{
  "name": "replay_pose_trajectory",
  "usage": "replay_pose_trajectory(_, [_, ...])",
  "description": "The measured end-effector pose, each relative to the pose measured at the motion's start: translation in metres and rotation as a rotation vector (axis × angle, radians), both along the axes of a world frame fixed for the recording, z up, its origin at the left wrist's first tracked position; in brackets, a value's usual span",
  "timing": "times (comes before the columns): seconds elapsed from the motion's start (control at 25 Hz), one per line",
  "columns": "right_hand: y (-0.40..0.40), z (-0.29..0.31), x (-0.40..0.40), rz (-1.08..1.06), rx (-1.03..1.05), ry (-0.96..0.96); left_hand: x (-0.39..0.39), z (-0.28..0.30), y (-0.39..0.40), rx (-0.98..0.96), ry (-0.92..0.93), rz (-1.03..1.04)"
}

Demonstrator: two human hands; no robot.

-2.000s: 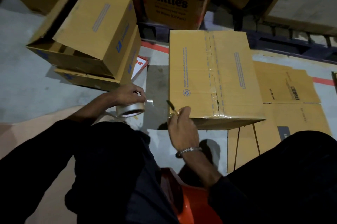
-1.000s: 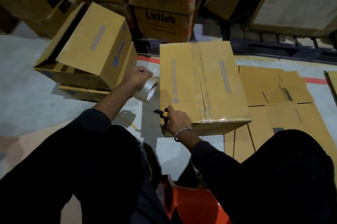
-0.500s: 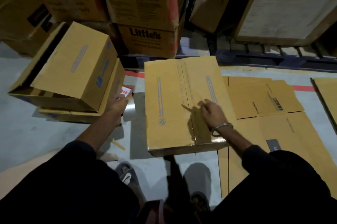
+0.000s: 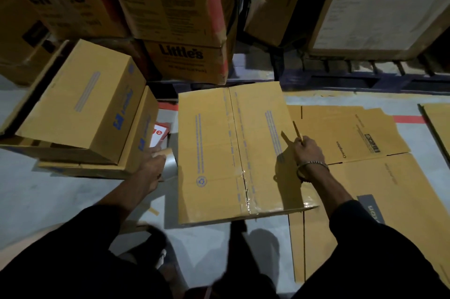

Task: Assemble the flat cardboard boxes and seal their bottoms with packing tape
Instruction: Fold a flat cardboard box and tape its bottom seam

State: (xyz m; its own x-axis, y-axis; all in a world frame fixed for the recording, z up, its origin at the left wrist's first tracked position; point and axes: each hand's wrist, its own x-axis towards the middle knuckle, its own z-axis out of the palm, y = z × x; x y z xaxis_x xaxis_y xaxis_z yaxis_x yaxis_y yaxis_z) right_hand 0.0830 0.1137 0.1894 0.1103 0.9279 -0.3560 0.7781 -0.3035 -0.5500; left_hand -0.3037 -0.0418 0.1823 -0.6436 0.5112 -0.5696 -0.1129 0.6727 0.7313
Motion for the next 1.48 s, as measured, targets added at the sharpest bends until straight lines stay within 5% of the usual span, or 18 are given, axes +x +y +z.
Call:
replay_pose_trajectory(0.52, [-0.114,0.021,0.044,-0.075,-0.152,0.015,0.064,0.023,-0.081,-0.136,0.099,0.037])
replay_pose_trajectory(0.68, [-0.107,0.035,0.033,-0.038,-0.015,-0.011,0.076,0.050,-0.066,-0.247,0.362,-0.052])
replay_pose_trajectory(0.88, [-0.088,0.052,-0.018,0.275,0.172,-0.062,0.075,0.099,-0.020,0.120,0.542,-0.171])
replay_pose_trajectory(1.16, [-0.065,-0.007,-0.068,0.579,0.326,-0.402,0.080,0.111,0.051,0.222,0.249,-0.529])
replay_pose_trajectory(1.32, [-0.070,-0.018,-0.071,0.531,0.321,-0.690,0.085,0.121,0.076,0.245,-0.005,-0.486])
replay_pose_trajectory(1.4, [-0.061,-0.005,-0.076,0.490,0.347,-0.626,0.089,0.127,0.083,0.287,-0.038,-0.526])
replay_pose_trajectory(1.48, [-0.041,0.020,-0.083,0.417,0.373,-0.273,0.088,0.129,0.087,0.320,-0.021,-0.626])
